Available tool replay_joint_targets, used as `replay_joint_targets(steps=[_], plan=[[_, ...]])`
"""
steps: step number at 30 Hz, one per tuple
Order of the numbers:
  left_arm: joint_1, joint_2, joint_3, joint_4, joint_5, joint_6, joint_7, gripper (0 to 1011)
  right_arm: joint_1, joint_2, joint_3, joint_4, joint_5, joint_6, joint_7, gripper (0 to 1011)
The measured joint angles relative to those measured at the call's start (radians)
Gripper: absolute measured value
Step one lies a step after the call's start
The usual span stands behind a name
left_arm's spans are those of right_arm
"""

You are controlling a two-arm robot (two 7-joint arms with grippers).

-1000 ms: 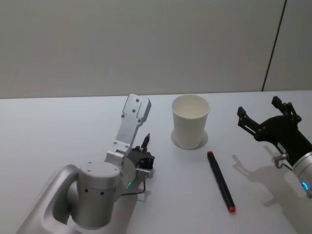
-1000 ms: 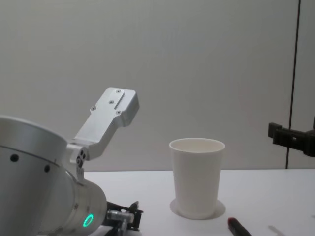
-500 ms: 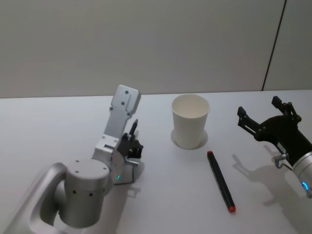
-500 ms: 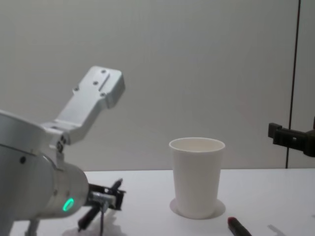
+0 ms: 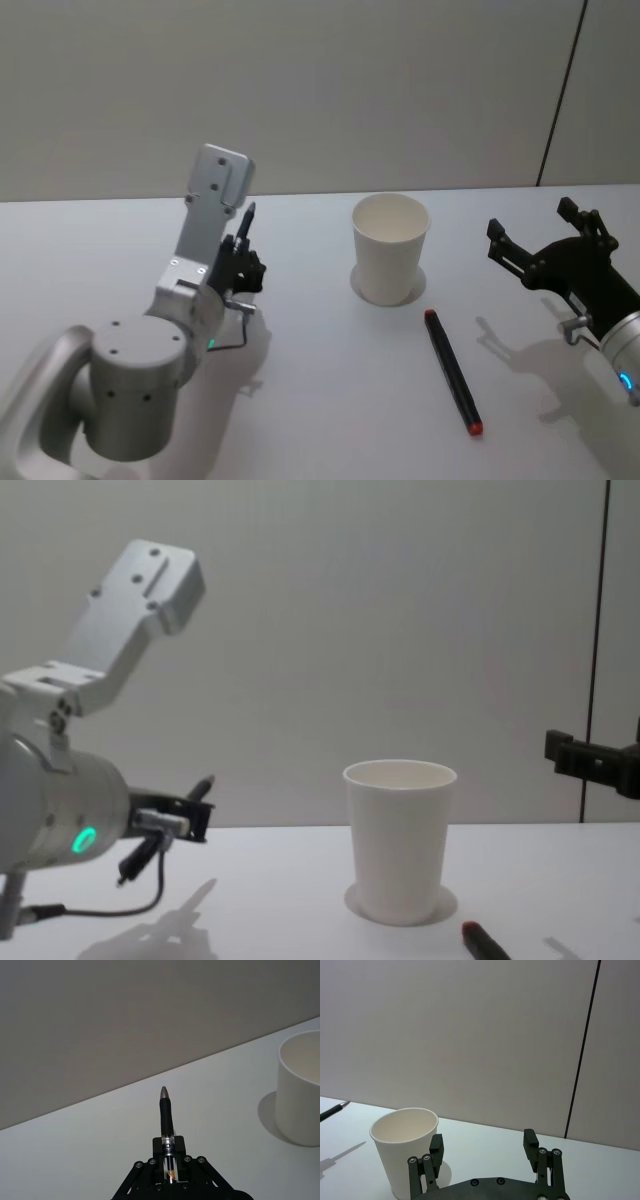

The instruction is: Place the pen into the pen holder.

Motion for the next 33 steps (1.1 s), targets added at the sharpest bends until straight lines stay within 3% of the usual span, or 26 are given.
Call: replay_joint_targets(steps=[8, 16, 21, 27, 33], plan=[[0.022, 0.04, -0.03, -0.024, -0.016, -0.09, -0.049, 131, 0.0, 0.0, 0.0, 0.0, 0.0, 0.0, 0.0, 1001], [0.06, 0.101, -0.068, -0.029, -0.052, -0.26, -0.145, 131, 0.0, 0.0, 0.0, 0.0, 0.0, 0.0, 0.0, 1001], [0.073, 0.121, -0.081, -0.021, -0.075, -0.338, -0.192, 131, 0.0, 0.0, 0.0, 0.0, 0.0, 0.0, 0.0, 1002], [0.088, 0.148, -0.098, 0.002, -0.121, -0.471, -0.286, 131, 0.0, 0.0, 0.0, 0.0, 0.0, 0.0, 0.0, 1002], [0.092, 0.158, -0.104, 0.023, -0.155, -0.556, -0.359, 131, 0.0, 0.0, 0.0, 0.0, 0.0, 0.0, 0.0, 1002]])
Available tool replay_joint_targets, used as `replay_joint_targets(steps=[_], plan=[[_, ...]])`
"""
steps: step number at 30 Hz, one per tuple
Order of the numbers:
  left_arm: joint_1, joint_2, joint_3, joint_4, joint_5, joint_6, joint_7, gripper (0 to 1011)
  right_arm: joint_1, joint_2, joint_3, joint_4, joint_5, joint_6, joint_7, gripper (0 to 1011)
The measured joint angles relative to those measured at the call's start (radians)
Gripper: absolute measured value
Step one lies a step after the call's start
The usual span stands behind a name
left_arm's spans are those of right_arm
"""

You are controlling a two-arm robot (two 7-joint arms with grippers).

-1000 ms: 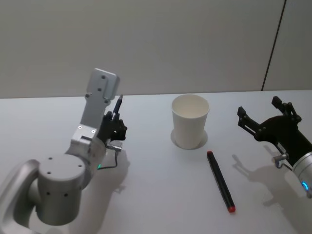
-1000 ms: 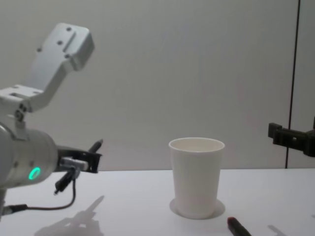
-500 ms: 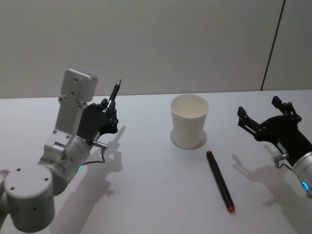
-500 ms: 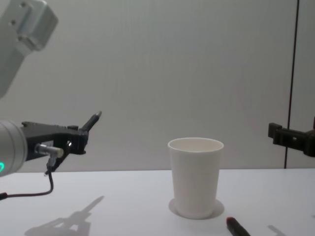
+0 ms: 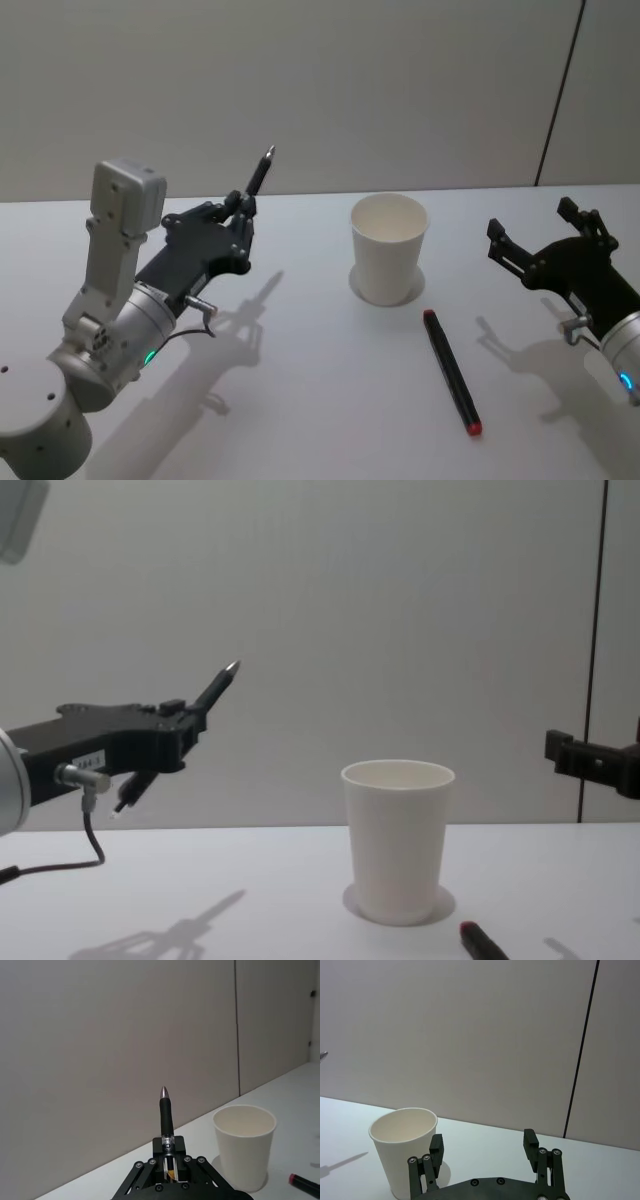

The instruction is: Place the pen into the pen holder.

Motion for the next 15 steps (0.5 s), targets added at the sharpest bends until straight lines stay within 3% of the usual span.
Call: replay_joint_targets(steps=[3, 15], plan=[[0.001, 0.003, -0.001, 0.016, -0.026, -0.062, -0.06, 131, 0.0, 0.0, 0.0, 0.0, 0.0, 0.0, 0.0, 1001], [-0.008, -0.005, 0.009, 0.061, -0.096, -0.2, -0.225, 131, 0.0, 0.0, 0.0, 0.0, 0.0, 0.0, 0.0, 1002]])
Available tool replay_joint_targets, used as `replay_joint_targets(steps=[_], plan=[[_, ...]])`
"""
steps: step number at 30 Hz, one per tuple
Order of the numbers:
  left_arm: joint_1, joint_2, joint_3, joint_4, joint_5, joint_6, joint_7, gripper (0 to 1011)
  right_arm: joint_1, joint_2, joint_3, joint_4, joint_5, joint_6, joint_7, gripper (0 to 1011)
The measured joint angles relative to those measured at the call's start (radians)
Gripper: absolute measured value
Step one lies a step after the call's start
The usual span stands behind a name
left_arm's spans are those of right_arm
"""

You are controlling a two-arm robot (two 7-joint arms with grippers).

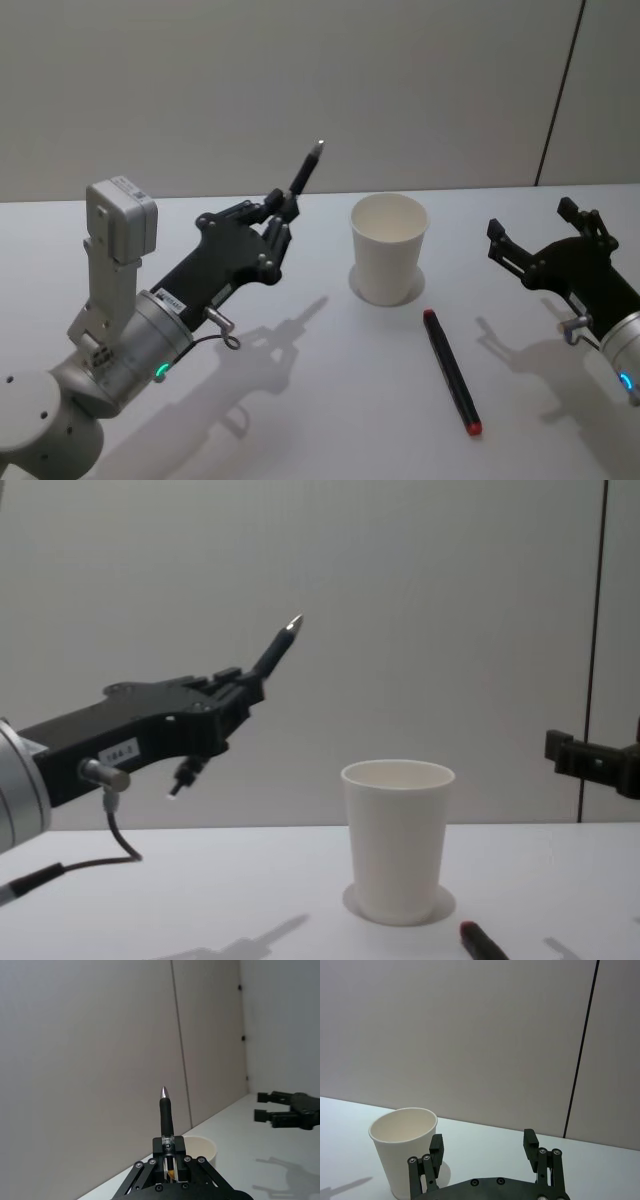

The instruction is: Place the pen into the pen holder.

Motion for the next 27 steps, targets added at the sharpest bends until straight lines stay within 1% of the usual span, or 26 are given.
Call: replay_joint_targets(steps=[5, 7, 9, 10, 13, 14, 16, 19, 27], plan=[[-0.006, -0.008, 0.01, 0.017, -0.029, -0.05, -0.075, 131, 0.0, 0.0, 0.0, 0.0, 0.0, 0.0, 0.0, 1002], [-0.008, -0.01, 0.013, 0.021, -0.035, -0.059, -0.095, 131, 0.0, 0.0, 0.0, 0.0, 0.0, 0.0, 0.0, 1002], [-0.011, -0.015, 0.02, 0.029, -0.049, -0.08, -0.135, 131, 0.0, 0.0, 0.0, 0.0, 0.0, 0.0, 0.0, 1002], [-0.011, -0.015, 0.02, 0.029, -0.049, -0.08, -0.135, 131, 0.0, 0.0, 0.0, 0.0, 0.0, 0.0, 0.0, 1002], [-0.015, -0.02, 0.028, 0.037, -0.061, -0.098, -0.177, 131, 0.0, 0.0, 0.0, 0.0, 0.0, 0.0, 0.0, 1001], [-0.015, -0.02, 0.028, 0.037, -0.061, -0.098, -0.177, 131, 0.0, 0.0, 0.0, 0.0, 0.0, 0.0, 0.0, 1002], [-0.017, -0.023, 0.034, 0.042, -0.064, -0.109, -0.207, 131, 0.0, 0.0, 0.0, 0.0, 0.0, 0.0, 0.0, 1002], [-0.018, -0.025, 0.039, 0.048, -0.065, -0.118, -0.232, 131, 0.0, 0.0, 0.0, 0.0, 0.0, 0.0, 0.0, 1002], [-0.018, -0.025, 0.049, 0.059, -0.054, -0.123, -0.269, 131, 0.0, 0.0, 0.0, 0.0, 0.0, 0.0, 0.0, 1002]])
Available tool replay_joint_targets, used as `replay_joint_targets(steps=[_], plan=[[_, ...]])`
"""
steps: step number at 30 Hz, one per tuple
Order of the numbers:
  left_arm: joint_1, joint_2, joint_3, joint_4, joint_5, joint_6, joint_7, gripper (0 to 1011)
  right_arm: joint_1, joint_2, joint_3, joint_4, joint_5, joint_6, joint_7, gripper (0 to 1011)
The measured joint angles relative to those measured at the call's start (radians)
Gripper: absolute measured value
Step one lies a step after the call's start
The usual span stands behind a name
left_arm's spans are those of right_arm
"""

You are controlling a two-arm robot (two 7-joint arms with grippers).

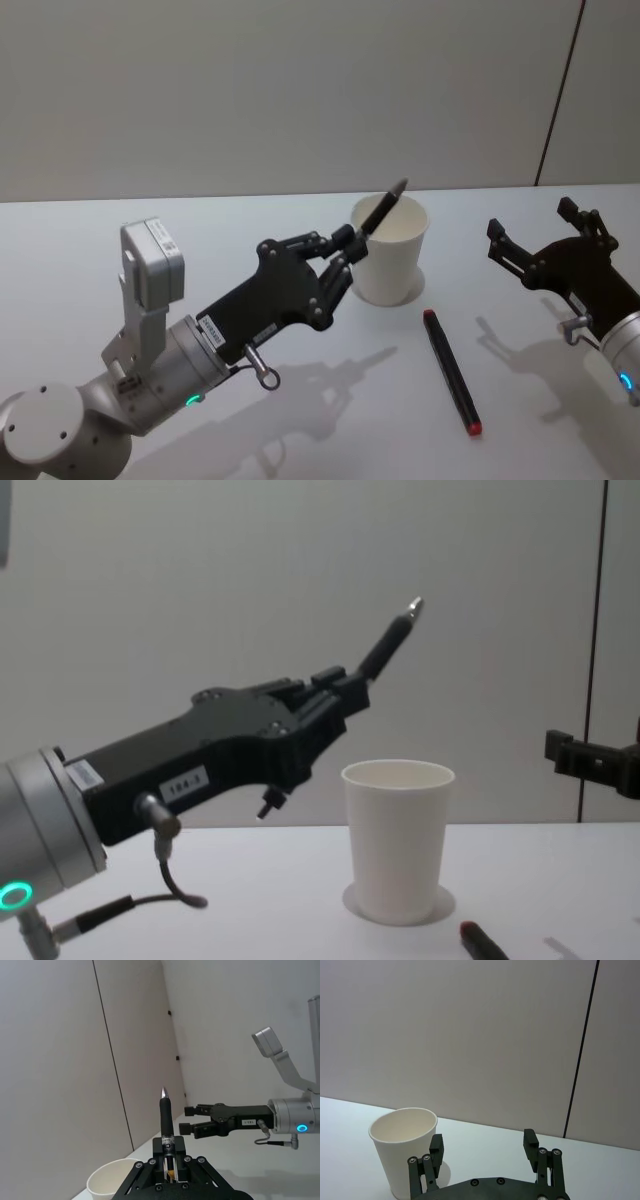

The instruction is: Place the pen into the pen holder.

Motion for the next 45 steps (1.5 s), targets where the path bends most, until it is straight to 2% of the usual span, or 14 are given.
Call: replay_joint_targets(steps=[9, 20, 31, 45], plan=[[0.0, 0.002, 0.012, 0.014, 0.027, 0.004, -0.026, 131, 0.0, 0.0, 0.0, 0.0, 0.0, 0.0, 0.0, 1002], [-0.006, -0.003, 0.021, 0.024, 0.034, -0.007, -0.032, 131, 0.0, 0.0, 0.0, 0.0, 0.0, 0.0, 0.0, 1001], [-0.017, -0.011, 0.028, 0.034, 0.016, -0.037, -0.049, 131, 0.0, 0.0, 0.0, 0.0, 0.0, 0.0, 0.0, 1002], [-0.029, -0.02, 0.044, 0.047, -0.014, -0.055, -0.11, 131, 0.0, 0.0, 0.0, 0.0, 0.0, 0.0, 0.0, 1002]])
